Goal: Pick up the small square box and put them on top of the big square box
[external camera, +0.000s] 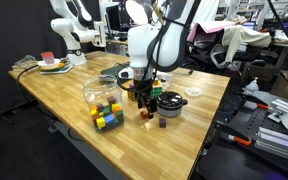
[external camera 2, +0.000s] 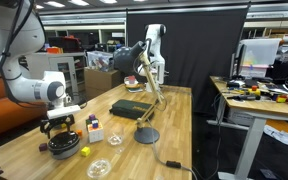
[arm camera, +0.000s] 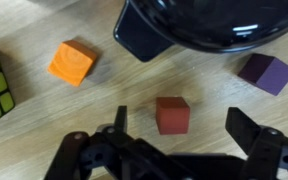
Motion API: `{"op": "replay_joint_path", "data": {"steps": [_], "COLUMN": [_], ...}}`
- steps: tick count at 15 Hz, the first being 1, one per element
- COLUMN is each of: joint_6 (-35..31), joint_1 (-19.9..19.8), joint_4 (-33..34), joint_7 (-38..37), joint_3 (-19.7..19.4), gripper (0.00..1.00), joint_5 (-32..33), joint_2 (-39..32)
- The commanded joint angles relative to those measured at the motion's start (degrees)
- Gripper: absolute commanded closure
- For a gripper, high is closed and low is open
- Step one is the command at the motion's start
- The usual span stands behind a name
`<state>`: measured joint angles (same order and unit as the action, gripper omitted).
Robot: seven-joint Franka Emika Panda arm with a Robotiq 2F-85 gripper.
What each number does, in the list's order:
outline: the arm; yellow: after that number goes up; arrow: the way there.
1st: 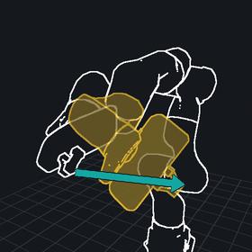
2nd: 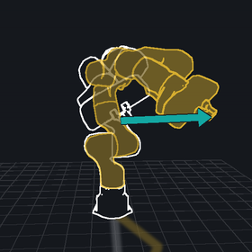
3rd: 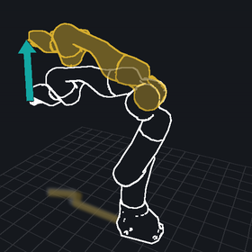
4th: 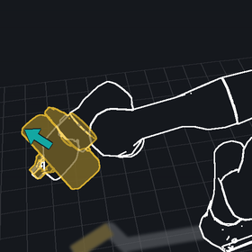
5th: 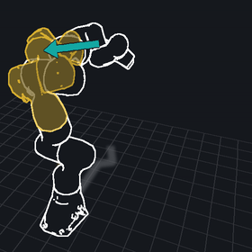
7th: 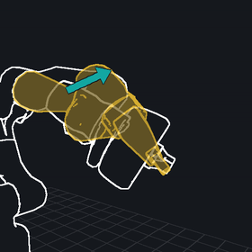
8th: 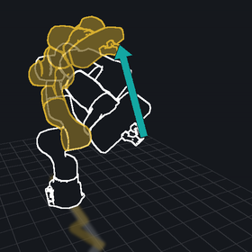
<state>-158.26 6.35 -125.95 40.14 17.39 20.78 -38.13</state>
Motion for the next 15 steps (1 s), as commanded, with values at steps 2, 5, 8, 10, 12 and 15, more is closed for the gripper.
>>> {"op": "replay_joint_path", "data": {"steps": [2,5,8,10,12,15], "joint_6": [1.32,1.22,1.24,1.23,1.13,0.7], "joint_1": [-1.73,-2.07,-2.1,-2.13,-2.0,-1.56], "joint_4": [0.45,0.44,0.53,0.53,0.45,-0.53], "joint_7": [2.13,2.16,2.14,2.1,1.84,0.92], "joint_3": [1.21,1.36,1.49,1.56,1.43,0.74], "gripper": [0.33,0.56,0.77,0.91,0.93,0.93], "joint_5": [-1.9,-2.1,-2.21,-2.39,-2.69,-2.34], "joint_2": [-0.31,-0.27,-0.36,-0.42,-0.36,1.25]}}
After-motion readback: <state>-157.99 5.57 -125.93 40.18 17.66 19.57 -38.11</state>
